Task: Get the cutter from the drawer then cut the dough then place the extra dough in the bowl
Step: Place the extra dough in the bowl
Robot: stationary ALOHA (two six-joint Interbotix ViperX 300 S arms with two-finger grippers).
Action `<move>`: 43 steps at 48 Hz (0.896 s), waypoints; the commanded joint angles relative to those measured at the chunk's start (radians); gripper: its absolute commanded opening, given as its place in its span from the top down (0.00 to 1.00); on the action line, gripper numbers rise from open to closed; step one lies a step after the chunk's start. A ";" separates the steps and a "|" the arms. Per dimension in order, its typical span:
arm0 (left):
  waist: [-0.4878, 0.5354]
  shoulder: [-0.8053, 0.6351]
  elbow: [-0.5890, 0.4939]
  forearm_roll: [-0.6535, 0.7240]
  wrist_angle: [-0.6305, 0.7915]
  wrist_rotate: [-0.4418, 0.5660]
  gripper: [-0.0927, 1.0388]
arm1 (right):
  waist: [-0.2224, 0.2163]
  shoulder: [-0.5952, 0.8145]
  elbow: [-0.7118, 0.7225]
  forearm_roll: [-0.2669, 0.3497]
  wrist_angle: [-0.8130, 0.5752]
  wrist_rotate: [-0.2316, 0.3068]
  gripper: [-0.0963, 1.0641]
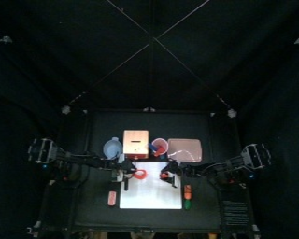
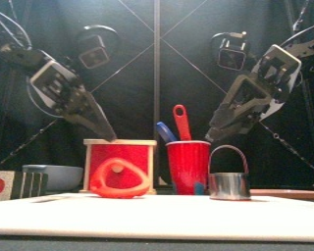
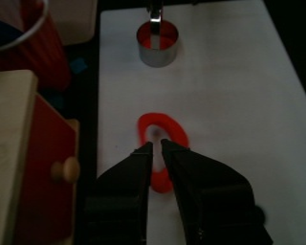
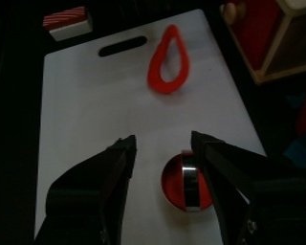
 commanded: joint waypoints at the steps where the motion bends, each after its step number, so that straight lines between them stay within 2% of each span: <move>1: 0.048 -0.184 0.060 0.015 -0.006 0.000 0.38 | -0.008 -0.018 -0.011 -0.002 -0.003 0.002 0.18; 7: 0.058 -0.318 0.123 0.015 -0.014 -0.003 0.36 | -0.008 -0.018 -0.012 -0.002 -0.003 0.000 0.18; 14: 0.057 -0.344 0.152 0.006 -0.031 -0.009 0.34 | -0.014 -0.018 -0.014 -0.003 -0.003 0.000 0.18; 24: 0.057 -0.255 0.132 -0.071 -0.038 -0.011 0.20 | -0.014 -0.018 -0.014 -0.002 -0.003 0.002 0.18; 30: 0.057 -0.175 0.104 -0.210 -0.038 -0.014 0.12 | -0.014 -0.012 -0.014 -0.002 -0.003 0.002 0.18; 36: 0.044 -0.071 0.061 -0.336 -0.023 -0.005 0.10 | -0.014 -0.002 -0.017 -0.003 -0.002 0.002 0.18; 43: 0.034 0.071 0.003 -0.347 0.009 -0.008 0.10 | -0.014 0.009 -0.020 -0.002 -0.002 0.002 0.18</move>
